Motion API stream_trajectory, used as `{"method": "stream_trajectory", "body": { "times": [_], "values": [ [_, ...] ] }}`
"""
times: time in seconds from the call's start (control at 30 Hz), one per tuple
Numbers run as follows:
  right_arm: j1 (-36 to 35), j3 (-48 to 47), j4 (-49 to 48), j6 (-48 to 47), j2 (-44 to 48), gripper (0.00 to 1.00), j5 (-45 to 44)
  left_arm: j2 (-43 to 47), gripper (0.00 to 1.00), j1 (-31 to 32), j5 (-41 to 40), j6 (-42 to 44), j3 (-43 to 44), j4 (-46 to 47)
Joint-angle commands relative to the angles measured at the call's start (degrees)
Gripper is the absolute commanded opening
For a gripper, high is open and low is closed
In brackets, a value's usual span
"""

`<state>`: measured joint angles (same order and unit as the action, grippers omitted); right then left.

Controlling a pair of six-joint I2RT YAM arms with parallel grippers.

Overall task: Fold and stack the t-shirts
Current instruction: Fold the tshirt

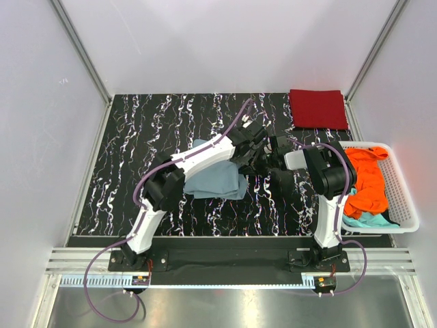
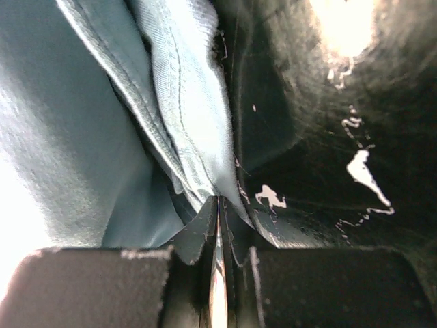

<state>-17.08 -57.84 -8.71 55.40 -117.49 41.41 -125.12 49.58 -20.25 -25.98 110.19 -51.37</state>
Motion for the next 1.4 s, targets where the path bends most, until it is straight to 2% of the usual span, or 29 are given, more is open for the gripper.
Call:
{"method": "stream_trajectory", "body": {
  "times": [0.0, 0.17, 0.33, 0.47, 0.57, 0.6, 0.7, 0.77, 0.8, 0.83, 0.87, 0.97, 1.1, 1.27, 1.37],
  "values": [
    [-0.94, 0.36, 3.88, -0.82, -0.02, 0.09, -6.69, -0.91, 0.0, -0.71, 1.88, -1.09, 3.45, 2.95],
    [-0.94, 0.63, 4.05, -0.38, 0.33, 0.09, -6.87, -0.83, 0.01, -0.89, 2.23, -1.53, 3.89, 3.56],
    [-0.94, 0.63, 4.84, -0.64, 1.3, 0.1, -6.78, -2.5, 0.09, -1.07, 3.64, -0.92, 4.51, 4.44],
    [-0.59, -0.51, 8.35, -3.09, 3.84, 0.12, -8.18, -2.94, 0.25, -1.42, 5.3, 0.31, 3.89, 5.58],
    [1.25, -2.18, 15.9, -6.69, 6.57, 0.13, -9.24, -1.89, 0.35, -2.3, 8.29, 1.28, 3.19, 6.81],
    [2.65, -2.53, 17.66, -7.66, 8.31, 0.14, -9.5, -1.27, 0.46, -2.65, 10.65, 1.63, 2.75, 7.68],
    [5.38, -3.5, 25.12, -12.23, 12.53, 0.17, -11.26, 4.25, 0.62, -3.09, 15.58, 2.51, -1.71, 9.97],
    [6.44, -4.64, 27.94, -15.91, 14.39, 0.22, -11.96, 10.29, 0.68, -3.44, 18.83, 2.86, -4.36, 11.38],
    [6.79, -5.25, 30.48, -17.33, 15.44, 0.25, -11.96, 12.51, 0.69, -3.96, 22.67, 3.21, -5.85, 12.43],
    [6.8, -6.57, 31.55, -18.64, 15.8, 0.27, -11.44, 14.62, 0.68, -4.4, 23.23, 3.21, -9.17, 12.53],
    [6.89, -7.19, 32.26, -20.57, 16.15, 0.28, -10.39, 19.6, 0.66, -5.36, 23.85, 3.3, -11.21, 12.79],
    [6.36, -8.86, 32.7, -20.94, 16.68, 0.32, -4.86, 26.66, 0.56, -8.53, 27.7, 3.22, -21.04, 14.81],
    [1.89, -11.85, 33.32, -20.77, 16.16, 0.36, -1.08, 37.02, 0.51, -17.4, 36.67, 2.86, -36.32, 20.76],
    [-6.8, -17.47, 33.32, -16.9, 11.24, 0.33, 3.77, 41.01, 0.46, -23.56, 44.84, 3.56, -45.76, 25.09],
    [-8.67, -17.31, 33.06, -16.72, 10.36, 0.31, 3.15, 40.48, 0.46, -25.4, 48.62, 3.31, -50.5, 31.74]
  ]
}}
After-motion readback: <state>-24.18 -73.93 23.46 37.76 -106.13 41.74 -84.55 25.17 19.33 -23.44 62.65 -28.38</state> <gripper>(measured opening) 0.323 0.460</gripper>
